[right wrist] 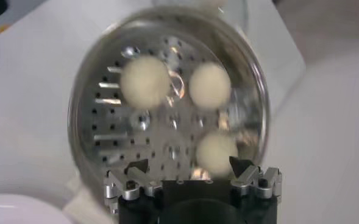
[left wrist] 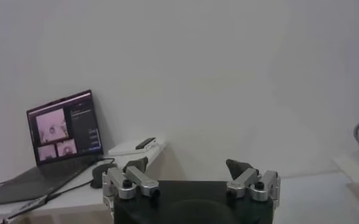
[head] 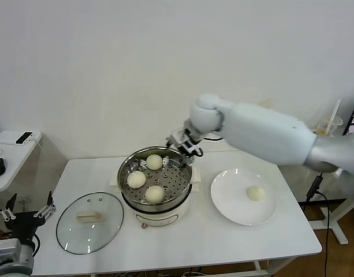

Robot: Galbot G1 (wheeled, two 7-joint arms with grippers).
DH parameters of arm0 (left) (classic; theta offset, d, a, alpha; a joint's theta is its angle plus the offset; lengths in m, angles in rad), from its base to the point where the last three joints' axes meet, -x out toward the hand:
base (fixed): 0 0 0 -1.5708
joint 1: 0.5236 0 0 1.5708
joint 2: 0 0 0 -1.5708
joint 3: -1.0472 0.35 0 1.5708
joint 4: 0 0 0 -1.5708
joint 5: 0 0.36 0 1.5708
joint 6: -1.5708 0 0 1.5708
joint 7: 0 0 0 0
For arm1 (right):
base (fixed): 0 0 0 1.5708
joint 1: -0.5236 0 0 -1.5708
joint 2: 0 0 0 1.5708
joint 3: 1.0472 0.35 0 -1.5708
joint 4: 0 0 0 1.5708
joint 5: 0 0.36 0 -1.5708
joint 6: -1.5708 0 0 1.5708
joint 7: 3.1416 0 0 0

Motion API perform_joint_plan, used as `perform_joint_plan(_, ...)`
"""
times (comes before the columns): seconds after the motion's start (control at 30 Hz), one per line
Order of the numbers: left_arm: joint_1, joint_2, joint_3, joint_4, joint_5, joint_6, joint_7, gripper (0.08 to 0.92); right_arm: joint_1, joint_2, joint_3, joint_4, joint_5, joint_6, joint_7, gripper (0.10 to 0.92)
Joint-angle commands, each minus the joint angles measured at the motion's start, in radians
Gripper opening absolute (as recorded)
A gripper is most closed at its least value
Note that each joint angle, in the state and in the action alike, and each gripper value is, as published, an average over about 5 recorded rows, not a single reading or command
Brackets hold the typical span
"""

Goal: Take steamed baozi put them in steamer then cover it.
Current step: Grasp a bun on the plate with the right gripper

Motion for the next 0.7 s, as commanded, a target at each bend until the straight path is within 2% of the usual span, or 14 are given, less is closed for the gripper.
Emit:
perform_joint_plan(0.03,-0.001,0.010,0.015,-0.004,0.001,0.000,0.001,0.823,-0.085,-0.389,0.066,0.104,-0.006,-0.119,-0.013,0.823)
perform_joint_plan(0.17,-0.001,0.013,0.026,-0.004,0.003,0.000,0.000,0.823,-0.236,-0.489,0.172,0.082,-0.126,-0.063,-0.043,0.823)
perform_joint_plan(0.33,0.003,0.015,0.028,0.000,0.005,-0.001,0.001,0.823,-0.466,-0.533,0.362,0.018,-0.249,0.031,-0.098,0.823)
perform_joint_plan(0.7,0.007,0.007,0.030,0.009,0.014,-0.001,0.000,0.823,-0.643,-0.424,0.528,-0.156,-0.374,0.114,-0.073,0.823)
